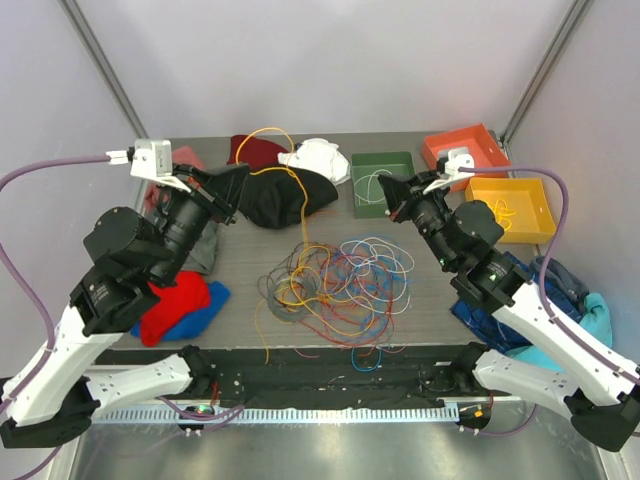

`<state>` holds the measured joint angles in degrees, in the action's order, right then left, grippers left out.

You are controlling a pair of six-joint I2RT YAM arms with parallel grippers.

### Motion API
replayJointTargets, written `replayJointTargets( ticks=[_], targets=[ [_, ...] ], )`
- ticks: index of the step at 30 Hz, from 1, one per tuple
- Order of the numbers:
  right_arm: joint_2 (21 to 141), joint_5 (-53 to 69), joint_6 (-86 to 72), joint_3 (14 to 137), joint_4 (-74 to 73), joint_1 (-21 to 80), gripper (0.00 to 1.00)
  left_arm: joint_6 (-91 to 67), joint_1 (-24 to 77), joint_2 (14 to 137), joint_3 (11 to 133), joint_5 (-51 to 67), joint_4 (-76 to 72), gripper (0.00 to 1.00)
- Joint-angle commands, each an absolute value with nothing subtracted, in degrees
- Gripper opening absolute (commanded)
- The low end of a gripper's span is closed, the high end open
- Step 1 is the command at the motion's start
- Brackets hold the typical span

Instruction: Untangle the cables

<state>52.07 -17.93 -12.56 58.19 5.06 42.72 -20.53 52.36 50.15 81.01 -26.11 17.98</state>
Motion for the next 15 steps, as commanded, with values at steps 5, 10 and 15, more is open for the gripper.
replayJointTargets(
  ticks=[5, 10, 15],
  targets=[
    [52.5, -17.6, -11.6, 66.4, -2.8, 43.1, 0.15, -24.1, 52.0, 49.7, 76.9, -25.7, 17.0, 0.00],
    [50.8, -6.2, -14.8, 59.7, -0.4, 43.2, 0.57, -25.3, 52.1, 51.1, 74.8, -25.0, 17.4, 0.00],
    [50.9, 4.0, -21.8, 50.7, 9.4, 43.7, 0.71, -25.0, 52.1, 54.3, 78.0, -24.1, 17.6, 0.00]
  ],
)
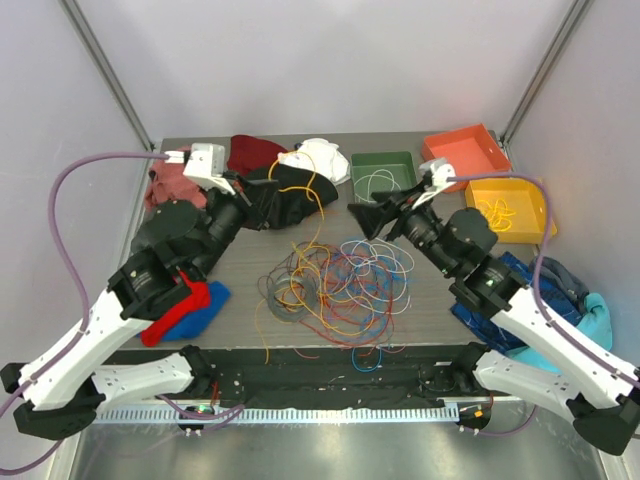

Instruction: Untangle the cables

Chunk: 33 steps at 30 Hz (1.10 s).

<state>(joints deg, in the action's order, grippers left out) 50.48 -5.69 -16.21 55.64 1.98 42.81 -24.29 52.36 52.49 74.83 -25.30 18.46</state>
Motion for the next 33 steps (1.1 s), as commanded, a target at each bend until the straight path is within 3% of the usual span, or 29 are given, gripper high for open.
replayJointTargets(
  ticks=[1, 14, 21, 22, 26, 29, 33],
  targets=[
    [51.1, 5.1, -22.4, 49.5, 10.5, 44.3, 0.72, -24.8, 52.1, 55.2, 78.7, -23.6, 17.7, 0.00],
    [54.4, 2.4, -23.4, 42.4, 20.6, 48.0, 0.74, -24.5, 52.0, 65.5, 92.0, -17.8, 16.9, 0.00],
    [58.6, -8.3, -22.1, 40.5, 28.0, 47.9, 0.68, -25.0, 52.1, 64.8, 92.9, -17.1, 17.5, 0.00],
    [59.4, -8.4, -22.3, 40.6, 28.8, 48.0, 0.65, -25.0, 52.1, 64.6, 92.9, -17.3, 17.7, 0.00],
    [62.3, -11.1, -23.9, 40.3, 31.5, 48.0, 0.21, -24.6, 52.0, 63.5, 92.8, -17.9, 18.5, 0.00],
    [61.9, -15.5, -23.9, 40.0, 29.2, 48.0, 0.04, -23.8, 52.0, 61.7, 92.0, -19.5, 18.9, 0.00],
    [57.8, -21.4, -20.8, 41.8, 22.3, 47.9, 0.01, -22.7, 52.0, 58.3, 89.3, -23.3, 19.6, 0.00]
  ],
)
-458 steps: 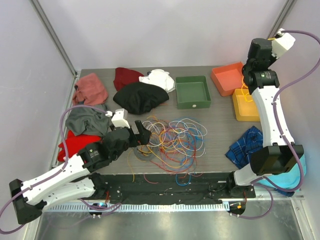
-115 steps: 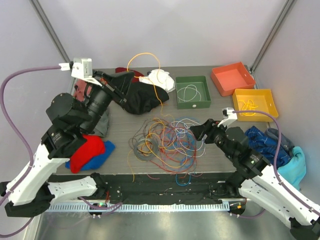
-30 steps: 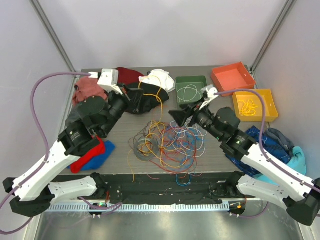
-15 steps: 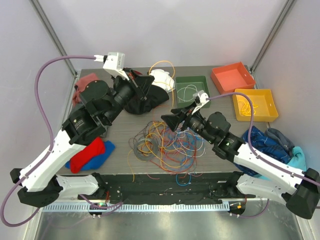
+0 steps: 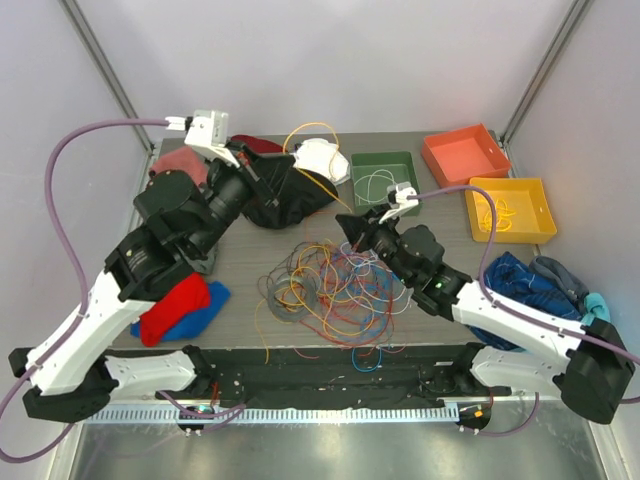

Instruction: Untangle the cables

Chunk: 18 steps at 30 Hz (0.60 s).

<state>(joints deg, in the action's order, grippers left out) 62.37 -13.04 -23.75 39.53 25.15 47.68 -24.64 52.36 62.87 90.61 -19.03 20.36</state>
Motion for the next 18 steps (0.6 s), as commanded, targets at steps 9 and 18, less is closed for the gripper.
replayJointTargets(
  ticks=[9, 18],
  targets=[
    [55.6, -26.9, -9.1, 69.5, -3.9, 47.9, 0.01, -31.4, 52.0, 48.8, 66.1, -25.6, 16.8, 0.00],
    [59.4, -30.8, -5.1, 86.2, -16.8, 48.0, 0.01, -38.1, 52.0, 47.4, 50.7, -20.7, 10.2, 0.07]
  ],
)
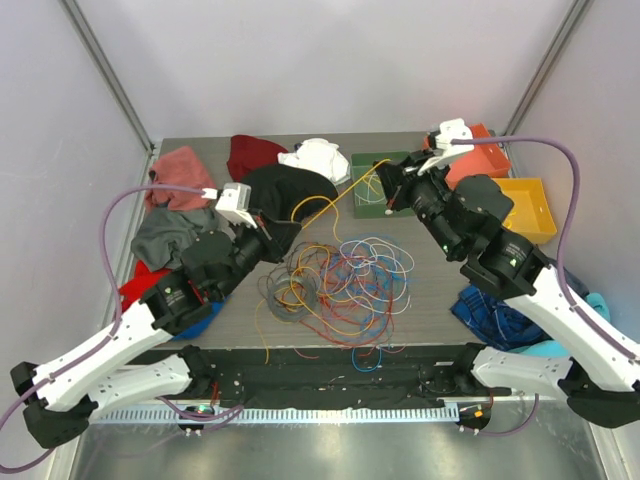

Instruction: Untangle the cables

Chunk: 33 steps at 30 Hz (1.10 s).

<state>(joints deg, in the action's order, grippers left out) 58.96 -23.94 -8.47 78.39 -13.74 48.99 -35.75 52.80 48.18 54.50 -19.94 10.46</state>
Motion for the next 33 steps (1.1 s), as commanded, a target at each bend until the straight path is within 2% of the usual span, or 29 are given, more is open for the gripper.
replayJointTargets(
  ticks=[1, 2, 3, 6, 9, 12, 19, 23, 33],
  targets=[
    [59.8, -31.3, -4.7, 87.4, -18.6, 48.0, 0.01, -38.7, 52.1, 47.4, 50.2, -20.0, 9.6, 0.11],
    [60.2, -31.8, -4.3, 88.4, -19.4, 48.0, 0.01, -38.8, 52.0, 47.5, 49.2, -19.8, 9.3, 0.17],
    [61.1, -33.0, -4.0, 90.2, -20.3, 48.0, 0.01, -39.1, 52.0, 47.5, 48.8, -19.4, 9.2, 0.32],
    [62.1, -35.2, -2.9, 92.5, -22.1, 47.9, 0.01, -39.9, 52.1, 47.4, 47.3, -18.6, 9.1, 0.54],
    [63.2, -38.5, -1.5, 94.4, -23.2, 48.0, 0.01, -40.7, 52.0, 45.8, 45.2, -18.8, 9.2, 0.66],
    [64.4, -41.3, -0.4, 96.0, -24.1, 48.0, 0.01, -41.1, 52.1, 44.0, 43.1, -18.8, 9.1, 0.73],
    [68.5, -47.8, 1.1, 97.8, -25.9, 46.9, 0.01, -43.4, 52.1, 42.1, 38.6, -16.7, 7.7, 0.73],
    [71.2, -44.6, -4.4, 100.5, -29.8, 36.9, 0.01, -45.5, 52.0, 41.8, 35.6, -15.1, 6.4, 0.73],
    [81.6, -43.1, -12.2, 110.7, -33.5, 20.7, 0.01, -49.1, 52.0, 42.8, 32.4, -10.3, 4.9, 0.72]
  ],
)
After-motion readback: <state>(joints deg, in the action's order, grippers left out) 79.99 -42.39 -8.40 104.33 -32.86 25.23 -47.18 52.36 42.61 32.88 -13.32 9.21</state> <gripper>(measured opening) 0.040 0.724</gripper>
